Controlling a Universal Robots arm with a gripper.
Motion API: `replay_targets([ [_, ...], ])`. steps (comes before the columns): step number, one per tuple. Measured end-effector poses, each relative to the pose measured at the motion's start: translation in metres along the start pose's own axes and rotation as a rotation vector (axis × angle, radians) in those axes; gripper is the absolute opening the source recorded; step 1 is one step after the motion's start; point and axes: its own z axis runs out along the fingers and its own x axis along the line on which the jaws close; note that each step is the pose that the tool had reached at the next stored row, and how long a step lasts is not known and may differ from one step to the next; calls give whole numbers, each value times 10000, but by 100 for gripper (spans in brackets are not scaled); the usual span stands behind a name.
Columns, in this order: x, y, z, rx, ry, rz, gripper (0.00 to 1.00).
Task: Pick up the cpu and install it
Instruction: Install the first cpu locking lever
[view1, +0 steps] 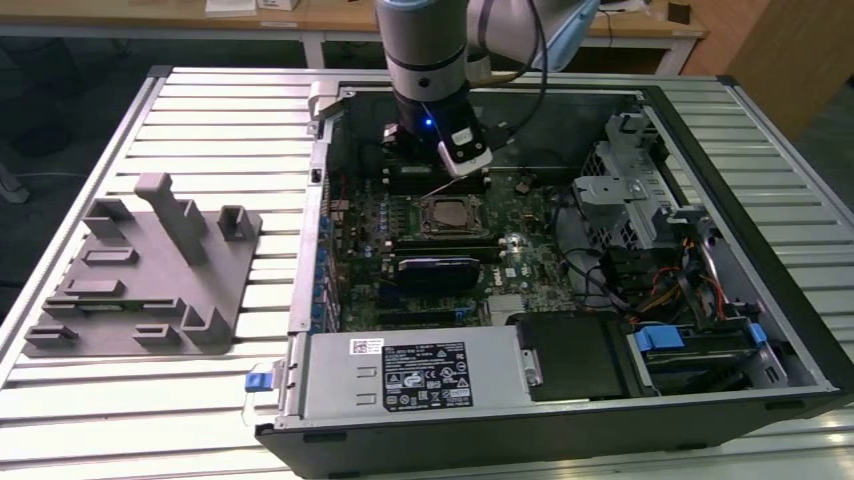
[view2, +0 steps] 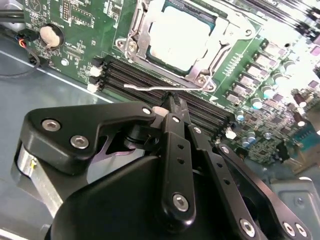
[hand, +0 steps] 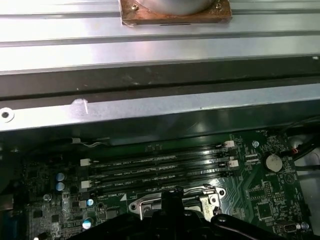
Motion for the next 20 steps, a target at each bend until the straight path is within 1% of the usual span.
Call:
replay_targets([
  [4, 2, -10, 41, -16, -101, -24, 11],
  [6, 2, -15, 62, -22, -132, -31, 11],
  [9, -4, -21, 92, -25, -153, -40, 11],
  [14, -34, -22, 119, -27, -154, -42, 11],
  [16, -41, -23, 130, -31, -168, -44, 11],
  [20, -47, -29, 156, -47, -275, -71, 11],
])
